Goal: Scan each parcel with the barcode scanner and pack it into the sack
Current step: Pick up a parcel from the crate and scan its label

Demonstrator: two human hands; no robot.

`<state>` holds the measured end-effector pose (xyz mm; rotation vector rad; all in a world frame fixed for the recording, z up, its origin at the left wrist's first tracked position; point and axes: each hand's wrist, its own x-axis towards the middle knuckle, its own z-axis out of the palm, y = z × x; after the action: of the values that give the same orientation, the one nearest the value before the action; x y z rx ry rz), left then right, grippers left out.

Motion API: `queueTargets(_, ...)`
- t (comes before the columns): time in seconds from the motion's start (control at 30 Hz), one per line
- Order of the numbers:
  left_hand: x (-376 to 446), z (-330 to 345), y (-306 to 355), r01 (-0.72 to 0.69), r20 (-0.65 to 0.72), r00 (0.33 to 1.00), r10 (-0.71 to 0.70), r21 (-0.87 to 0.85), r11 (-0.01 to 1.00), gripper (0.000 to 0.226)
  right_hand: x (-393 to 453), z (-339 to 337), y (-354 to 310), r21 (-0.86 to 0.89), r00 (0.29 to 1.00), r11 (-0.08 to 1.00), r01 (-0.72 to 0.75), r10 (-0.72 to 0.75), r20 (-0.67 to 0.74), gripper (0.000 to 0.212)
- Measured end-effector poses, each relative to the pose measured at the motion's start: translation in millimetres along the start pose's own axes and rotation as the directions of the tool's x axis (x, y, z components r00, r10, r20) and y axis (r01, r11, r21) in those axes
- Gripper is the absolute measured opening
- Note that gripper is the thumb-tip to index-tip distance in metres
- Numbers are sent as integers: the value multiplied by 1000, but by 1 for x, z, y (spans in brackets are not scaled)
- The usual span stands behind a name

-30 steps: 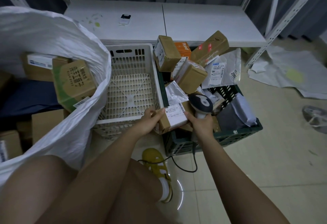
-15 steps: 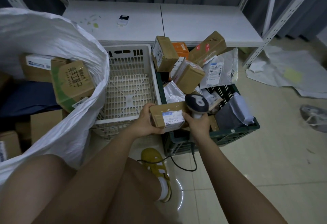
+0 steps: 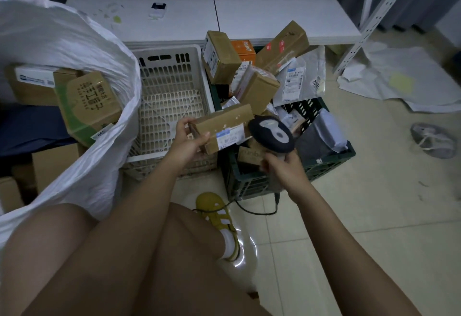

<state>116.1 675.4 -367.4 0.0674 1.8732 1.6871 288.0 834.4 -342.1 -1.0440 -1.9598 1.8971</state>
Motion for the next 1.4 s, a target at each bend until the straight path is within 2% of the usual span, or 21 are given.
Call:
queueTargets(0.07, 0, 0, -3, -27, 3, 1000, 27, 77, 997, 41, -15, -3, 5, -82, 997, 997, 2, 5, 82, 11)
queueTargets(0.17, 1, 1, -9, -46, 27, 999, 42, 163, 986, 43, -33, -2, 13, -117, 994, 993, -24, 35, 101, 23)
queueTargets(0.23, 1, 2, -11, -41, 29, 999, 37, 147, 988, 43, -38, 0, 18, -106, 996, 993, -50, 57, 73, 15)
queueTargets(0.4, 2, 4, -12, -30, 36, 999, 25, 136, 990, 48, -40, 7, 25, -99, 996, 991, -85, 87, 10, 16)
queueTargets(0.67, 7, -1, -17, -21, 47, 999, 15, 122, 992, 46, -36, 7, 22, -160, 996, 984, -83, 88, 22, 10)
queueTargets(0.8, 5, -2, -16, -7, 27, 1000, 5, 73, 997, 45, -37, 7, 21, -156, 994, 984, -92, 98, 36, 17)
queueTargets(0.93, -3, -7, -7, -9, -63, 998, 7, -25, 1000, 44, -41, 10, 7, -130, 998, 991, -13, 21, 57, 19)
queueTargets(1.0, -13, -10, 5, -71, -127, 990, 58, -102, 992, 42, -39, 16, -7, -147, 996, 988, 52, -42, 73, 25)
queueTargets(1.13, -43, -34, 41, -239, -235, 952, 194, -183, 954, 38, -35, 40, -45, -138, 979, 978, 154, -132, 157, 50)
queueTargets(1.23, -75, -71, 71, -368, -335, 900, 280, -236, 899, 36, -37, 68, -78, -116, 953, 974, 195, -160, 256, 48)
queueTargets(1.4, -123, -154, 97, -505, -555, 758, 343, -165, 847, 40, -45, 127, -118, -17, 912, 960, 281, -261, 317, 40)
